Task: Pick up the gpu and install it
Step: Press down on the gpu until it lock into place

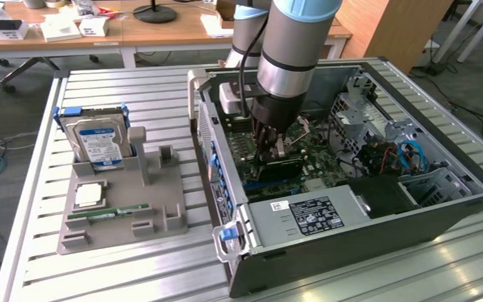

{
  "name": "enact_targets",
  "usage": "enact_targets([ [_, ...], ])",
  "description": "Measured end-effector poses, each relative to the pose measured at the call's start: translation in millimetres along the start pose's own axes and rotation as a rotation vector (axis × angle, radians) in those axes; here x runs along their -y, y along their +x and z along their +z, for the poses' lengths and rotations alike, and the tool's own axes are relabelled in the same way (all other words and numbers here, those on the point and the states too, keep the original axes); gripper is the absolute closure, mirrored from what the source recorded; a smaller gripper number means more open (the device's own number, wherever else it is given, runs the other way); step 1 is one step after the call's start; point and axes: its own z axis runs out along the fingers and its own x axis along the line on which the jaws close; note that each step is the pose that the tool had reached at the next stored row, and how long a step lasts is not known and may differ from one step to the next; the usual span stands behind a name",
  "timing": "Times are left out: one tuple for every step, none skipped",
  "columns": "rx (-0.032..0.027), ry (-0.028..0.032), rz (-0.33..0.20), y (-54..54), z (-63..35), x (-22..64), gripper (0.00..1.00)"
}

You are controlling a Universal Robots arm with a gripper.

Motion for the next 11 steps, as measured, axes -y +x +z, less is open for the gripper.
enact_targets([
  [0.0004, 0.0004, 0.0, 0.0, 0.5, 0.0, 0.89],
  [0.0016, 0.0011, 0.0, -0.1, 1.4, 0.1, 0.89],
  [0.001, 0.0007, 0.0, 0.0, 1.2, 0.0, 0.89],
  [0.0009, 0.0004, 0.0, -0.1, 1.1, 0.0, 0.89],
  [0.0004, 0.0001, 0.0, 0.0, 0.9, -0.1, 0.89],
  [0.0001, 0.0, 0.0, 0.0, 0.7, -0.1, 0.89],
  [0.0002, 0.0001, 0.0, 0.0, 0.8, -0.1, 0.89],
  [0.0002, 0.0001, 0.0, 0.0, 0.8, -0.1, 0.89],
  [0.0001, 0.0001, 0.0, 0.0, 0.7, -0.1, 0.89],
  [0.0002, 0.0001, 0.0, 0.0, 0.5, -0.1, 0.89],
  [0.0001, 0.0001, 0.0, 0.0, -0.2, -0.1, 0.89],
])
